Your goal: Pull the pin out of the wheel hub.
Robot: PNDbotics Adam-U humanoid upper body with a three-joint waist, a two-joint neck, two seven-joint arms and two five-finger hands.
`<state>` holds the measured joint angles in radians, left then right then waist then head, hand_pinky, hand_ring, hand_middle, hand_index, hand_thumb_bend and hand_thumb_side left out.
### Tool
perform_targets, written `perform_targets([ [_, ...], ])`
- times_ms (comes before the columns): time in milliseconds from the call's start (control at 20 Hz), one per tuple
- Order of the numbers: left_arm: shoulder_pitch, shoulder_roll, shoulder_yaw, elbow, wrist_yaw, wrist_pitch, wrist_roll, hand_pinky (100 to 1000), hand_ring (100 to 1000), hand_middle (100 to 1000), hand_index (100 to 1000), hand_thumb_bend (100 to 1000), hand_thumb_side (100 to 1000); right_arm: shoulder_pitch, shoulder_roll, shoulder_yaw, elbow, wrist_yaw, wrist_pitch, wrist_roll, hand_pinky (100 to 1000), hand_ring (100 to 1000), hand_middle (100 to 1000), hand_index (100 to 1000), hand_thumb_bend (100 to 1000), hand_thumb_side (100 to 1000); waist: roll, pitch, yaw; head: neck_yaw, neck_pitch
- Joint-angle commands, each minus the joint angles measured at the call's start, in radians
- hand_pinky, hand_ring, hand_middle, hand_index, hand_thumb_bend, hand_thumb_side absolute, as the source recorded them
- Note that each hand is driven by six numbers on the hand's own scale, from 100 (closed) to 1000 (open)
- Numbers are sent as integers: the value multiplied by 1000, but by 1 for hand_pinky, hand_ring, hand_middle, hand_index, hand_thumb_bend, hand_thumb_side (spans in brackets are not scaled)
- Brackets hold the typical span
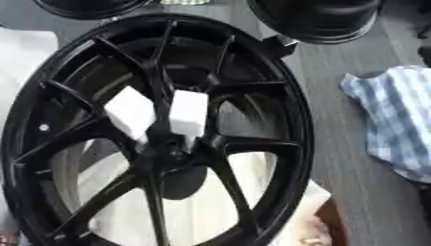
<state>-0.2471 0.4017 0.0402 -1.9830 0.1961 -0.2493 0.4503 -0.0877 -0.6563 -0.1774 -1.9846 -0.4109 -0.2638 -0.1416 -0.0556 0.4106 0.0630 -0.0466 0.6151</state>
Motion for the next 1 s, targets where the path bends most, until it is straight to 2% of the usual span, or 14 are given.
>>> perform_targets([
  [50,-11,67,5,-17,-23,-8,-13,781,767,589,809,100,708,-1,-35,-6,-15,8,0,-1,921,799,644,716,100,544,5,-17,3,-1,9],
  [200,-15,150,0,-17,-56,-22,-30,781,768,592,810,100,666,1,-41,-5,-15,9,-1,-2,921,799,645,716,100,542,10,-19,5,-1,15],
  [350,-30,263,-7,-17,-120,-29,-64,783,769,600,813,100,536,6,-48,-6,-15,11,-5,-3,921,799,644,716,100,541,14,-24,6,-6,27],
  [550,-96,426,-37,-17,-226,6,-196,786,771,610,815,100,499,25,-52,-8,-15,16,-2,-8,921,799,644,716,100,543,25,-35,8,-16,31],
  [750,-212,568,-81,-17,-239,74,-403,789,774,625,818,100,488,33,-57,-3,-15,20,5,-8,921,799,644,716,100,544,34,-43,6,-18,34],
  [900,-302,666,-129,-17,-293,110,-624,796,783,669,825,104,478,33,-63,1,-15,21,7,-5,922,799,645,716,100,542,40,-45,1,-14,32],
  [1000,-358,701,-162,-17,-333,118,-771,802,791,697,831,149,492,33,-66,4,-15,22,9,-3,922,799,645,716,100,544,43,-45,-3,-12,34],
])
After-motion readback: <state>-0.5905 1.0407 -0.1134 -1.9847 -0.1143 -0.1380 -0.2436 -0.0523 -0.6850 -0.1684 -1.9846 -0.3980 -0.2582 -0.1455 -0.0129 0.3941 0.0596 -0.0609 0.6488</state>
